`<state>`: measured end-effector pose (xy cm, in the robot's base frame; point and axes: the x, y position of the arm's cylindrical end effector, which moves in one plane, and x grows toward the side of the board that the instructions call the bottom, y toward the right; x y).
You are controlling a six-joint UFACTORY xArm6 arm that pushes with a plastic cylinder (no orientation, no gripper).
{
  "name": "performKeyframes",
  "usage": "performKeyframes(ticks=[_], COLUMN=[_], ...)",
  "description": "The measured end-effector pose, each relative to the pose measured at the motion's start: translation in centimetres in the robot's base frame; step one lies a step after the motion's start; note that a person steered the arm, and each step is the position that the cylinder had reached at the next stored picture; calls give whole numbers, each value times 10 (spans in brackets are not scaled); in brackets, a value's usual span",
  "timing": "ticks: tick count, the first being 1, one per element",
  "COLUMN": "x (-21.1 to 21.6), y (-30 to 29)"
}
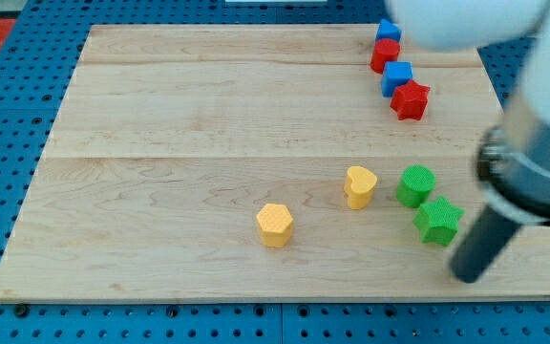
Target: Move the green star in between the yellow blocks
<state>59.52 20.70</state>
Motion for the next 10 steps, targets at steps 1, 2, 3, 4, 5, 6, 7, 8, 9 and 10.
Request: performKeyframes(ticks=[1,2,3,4,5,6,7,8,9,10], x=[-22,-48,-62,-60,-58,-47,-13,-17,-25,-25], y=[59,92,69,26,-38,-85,-78,-119,-136,-141])
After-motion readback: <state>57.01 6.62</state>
